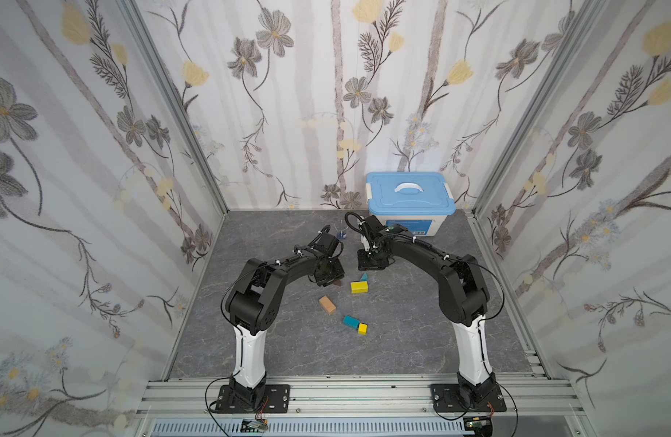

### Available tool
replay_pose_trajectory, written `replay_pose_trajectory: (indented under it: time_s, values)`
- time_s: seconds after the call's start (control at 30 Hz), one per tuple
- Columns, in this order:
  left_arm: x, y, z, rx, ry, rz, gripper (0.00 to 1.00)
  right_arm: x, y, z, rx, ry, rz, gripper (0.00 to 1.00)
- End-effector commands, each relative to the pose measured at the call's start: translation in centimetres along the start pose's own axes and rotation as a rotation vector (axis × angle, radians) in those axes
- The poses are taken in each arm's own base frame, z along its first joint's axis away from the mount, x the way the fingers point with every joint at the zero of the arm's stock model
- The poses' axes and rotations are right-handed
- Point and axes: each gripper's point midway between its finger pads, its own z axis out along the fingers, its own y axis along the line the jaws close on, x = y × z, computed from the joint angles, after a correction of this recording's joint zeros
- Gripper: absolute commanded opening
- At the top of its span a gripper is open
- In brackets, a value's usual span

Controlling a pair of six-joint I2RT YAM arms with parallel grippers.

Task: Assemble a carrot with building blocks
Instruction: Assemble the building block at the center of the board.

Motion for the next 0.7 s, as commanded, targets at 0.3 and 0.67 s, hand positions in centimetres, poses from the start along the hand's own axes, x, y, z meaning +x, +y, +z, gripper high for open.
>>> replay_pose_trajectory:
  time_s: [0.3, 0.67]
  values:
    - [0.9, 0.5, 0.2, -0.021, 0.027, -0.006, 0.3, -0.1, -1.0, -2.4, 0.028, -0.022, -0.011, 0.45]
    - [0.4, -0.4, 0.4, -0.008, 0.024, 0.002, 0.2, -0.3, -1.1, -2.4, 0.031, -0.026, -0.013, 0.44]
